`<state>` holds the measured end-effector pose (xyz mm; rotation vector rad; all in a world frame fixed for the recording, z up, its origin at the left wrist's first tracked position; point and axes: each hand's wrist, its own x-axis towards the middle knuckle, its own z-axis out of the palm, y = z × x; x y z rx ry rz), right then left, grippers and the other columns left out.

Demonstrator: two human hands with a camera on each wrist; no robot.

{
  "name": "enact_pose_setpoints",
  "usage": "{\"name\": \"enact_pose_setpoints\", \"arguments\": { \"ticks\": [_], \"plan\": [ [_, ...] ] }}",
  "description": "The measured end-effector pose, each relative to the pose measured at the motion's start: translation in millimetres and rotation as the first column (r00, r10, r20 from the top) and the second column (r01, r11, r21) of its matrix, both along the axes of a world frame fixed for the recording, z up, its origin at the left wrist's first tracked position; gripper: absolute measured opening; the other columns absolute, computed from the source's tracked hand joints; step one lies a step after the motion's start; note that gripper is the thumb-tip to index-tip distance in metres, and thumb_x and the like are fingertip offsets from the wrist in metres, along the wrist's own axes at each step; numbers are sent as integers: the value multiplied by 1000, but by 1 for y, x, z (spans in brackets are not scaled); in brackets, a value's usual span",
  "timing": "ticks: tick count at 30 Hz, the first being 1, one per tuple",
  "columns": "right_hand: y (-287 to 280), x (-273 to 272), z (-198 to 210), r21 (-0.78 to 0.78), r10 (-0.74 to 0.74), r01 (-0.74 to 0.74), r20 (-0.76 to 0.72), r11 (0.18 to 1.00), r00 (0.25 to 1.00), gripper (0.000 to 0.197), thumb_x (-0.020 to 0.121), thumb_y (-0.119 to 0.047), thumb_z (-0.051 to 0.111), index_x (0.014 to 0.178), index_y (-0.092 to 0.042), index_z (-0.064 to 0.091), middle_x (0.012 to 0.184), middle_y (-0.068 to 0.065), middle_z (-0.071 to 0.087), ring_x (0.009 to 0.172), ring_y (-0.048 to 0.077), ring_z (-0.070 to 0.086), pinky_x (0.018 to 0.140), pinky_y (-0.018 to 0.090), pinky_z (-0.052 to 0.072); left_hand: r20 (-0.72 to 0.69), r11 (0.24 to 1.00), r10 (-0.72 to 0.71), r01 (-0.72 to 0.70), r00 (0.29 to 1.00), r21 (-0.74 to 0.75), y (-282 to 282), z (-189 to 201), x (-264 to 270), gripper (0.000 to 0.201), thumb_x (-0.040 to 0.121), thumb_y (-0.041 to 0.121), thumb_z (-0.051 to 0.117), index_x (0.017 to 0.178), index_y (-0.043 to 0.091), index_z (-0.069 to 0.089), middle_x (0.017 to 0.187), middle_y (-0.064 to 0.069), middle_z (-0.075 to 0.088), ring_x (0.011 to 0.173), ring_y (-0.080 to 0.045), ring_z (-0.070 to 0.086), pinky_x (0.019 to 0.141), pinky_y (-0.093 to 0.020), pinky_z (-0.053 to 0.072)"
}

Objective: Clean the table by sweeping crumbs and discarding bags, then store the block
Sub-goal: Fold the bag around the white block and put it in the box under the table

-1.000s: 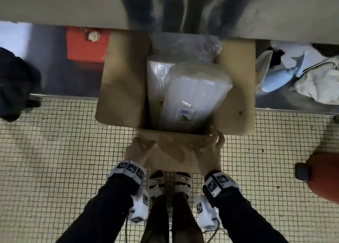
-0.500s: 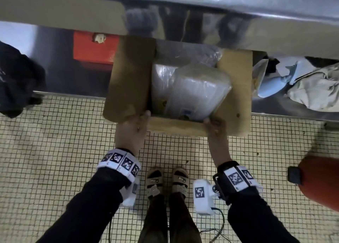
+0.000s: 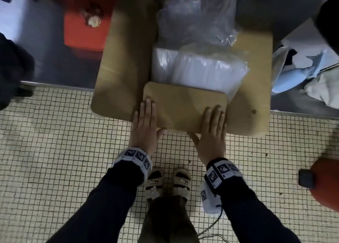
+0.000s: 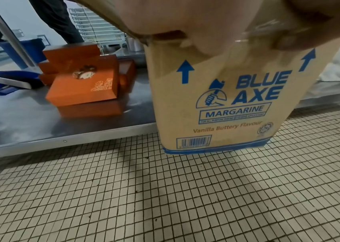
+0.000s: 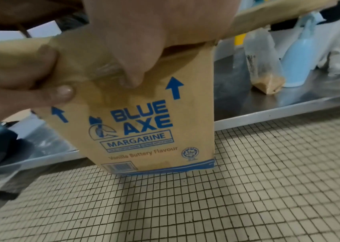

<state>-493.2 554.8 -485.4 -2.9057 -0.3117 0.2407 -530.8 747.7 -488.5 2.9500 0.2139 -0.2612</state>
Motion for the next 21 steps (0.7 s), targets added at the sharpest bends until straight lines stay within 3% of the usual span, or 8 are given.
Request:
{"name": "enact_pose_setpoints", "arguments": {
  "ticks": [5,13,16,19,21],
  "plan": [
    [-9,23,-6,11,92,-91,-24,996,995,87,84,-70,15,149,-12,5,156,21,10,142,34,13,111,47,17,10,1000,-10,10,1000,-19,2,-2,15,85,83,54,39,143,-3,18,151,-23,27,139,-34,27,110,-42,20],
    [-12,88,-8,-33,147,-147,-10,989,989,90,80,-64,31,148,-12,6,156,21,14,142,35,17,110,46,16,2,997,63,-63,998,-38,-10,-3,68,89,82,41,57,145,-4,15,154,-22,19,141,-30,14,112,-41,12],
    [-3,117,-8,-22,143,-143,3,989,990,93,80,-63,35,150,-10,5,157,19,9,144,35,13,112,45,11,19,996,49,-47,999,-69,-2,-1,99,87,87,39,55,147,-2,6,157,-19,5,145,-28,4,114,-38,2],
    [8,149,-8,-24,130,-129,38,991,991,96,76,-68,25,149,-9,6,158,18,6,146,35,10,113,41,6,31,997,45,-43,999,-61,8,3,131,89,89,40,52,147,0,-1,157,-17,-5,146,-30,-1,116,-36,-1],
    [16,168,-10,-24,132,-131,36,991,991,95,79,-66,33,150,-9,7,158,20,6,146,37,9,116,45,10,14,999,34,-34,999,-38,16,3,152,90,90,44,47,147,1,-8,157,-15,-13,146,-29,-7,117,-36,-3]
  ]
}}
